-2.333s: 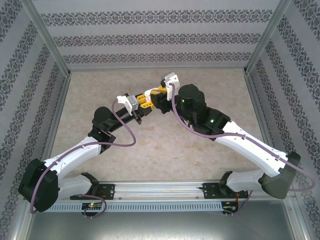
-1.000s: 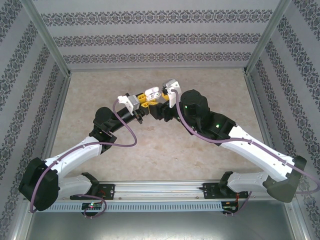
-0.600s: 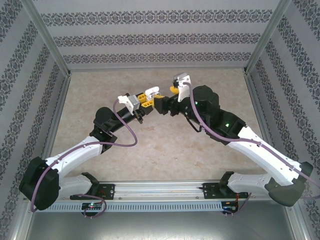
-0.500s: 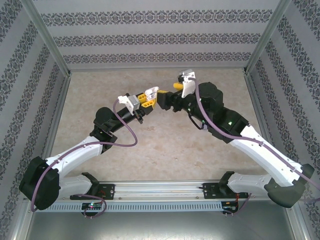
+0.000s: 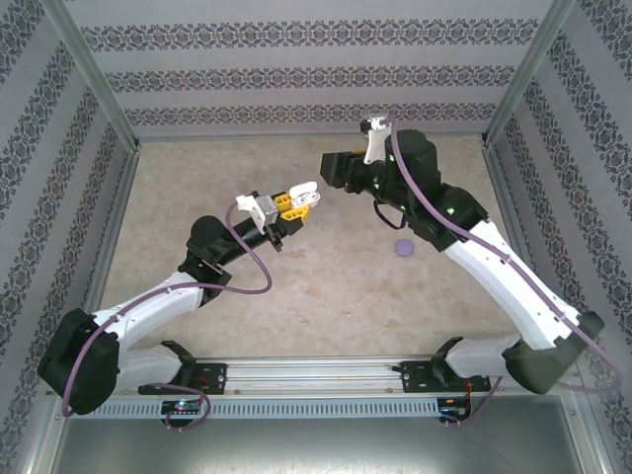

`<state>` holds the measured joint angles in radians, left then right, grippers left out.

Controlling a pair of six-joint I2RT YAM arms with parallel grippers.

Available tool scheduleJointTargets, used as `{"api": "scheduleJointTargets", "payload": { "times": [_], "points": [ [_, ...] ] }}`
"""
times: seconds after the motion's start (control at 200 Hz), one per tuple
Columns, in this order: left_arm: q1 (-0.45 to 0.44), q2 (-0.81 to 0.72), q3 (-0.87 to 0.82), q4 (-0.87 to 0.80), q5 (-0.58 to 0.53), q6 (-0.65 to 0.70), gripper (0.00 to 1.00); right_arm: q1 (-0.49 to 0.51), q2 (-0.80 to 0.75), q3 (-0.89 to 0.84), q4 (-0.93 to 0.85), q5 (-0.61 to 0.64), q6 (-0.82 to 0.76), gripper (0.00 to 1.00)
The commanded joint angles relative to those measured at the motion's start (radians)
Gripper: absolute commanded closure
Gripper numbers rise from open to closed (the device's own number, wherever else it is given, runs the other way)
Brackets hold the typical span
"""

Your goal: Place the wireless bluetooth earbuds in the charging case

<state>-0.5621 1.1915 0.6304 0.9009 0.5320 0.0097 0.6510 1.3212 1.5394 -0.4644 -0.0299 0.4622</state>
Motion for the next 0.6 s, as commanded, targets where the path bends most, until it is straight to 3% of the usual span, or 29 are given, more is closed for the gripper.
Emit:
{"api": "scheduleJointTargets", "payload": {
  "times": [0.0,0.15,0.225,0.595],
  "points": [
    [-0.011,-0.016,-0.014,-0.018,0.086,-0.022,1.0,-0.02,0.066,0.075,-0.111,-0.078,0.015,0.55],
    [-0.01,-0.024,-0.026,-0.055,0.127,-0.021,1.0,-0.034,0.166,0.178,-0.198,-0.14,0.0,0.76],
    [-0.012,-0.024,-0.028,-0.064,0.141,-0.016,1.0,-0.037,0.22,0.23,-0.24,-0.184,-0.008,0.81],
    [-0.012,0.007,-0.002,-0.069,0.132,0.003,1.0,-0.037,0.332,0.275,-0.336,-0.301,-0.042,0.84]
  ]
}}
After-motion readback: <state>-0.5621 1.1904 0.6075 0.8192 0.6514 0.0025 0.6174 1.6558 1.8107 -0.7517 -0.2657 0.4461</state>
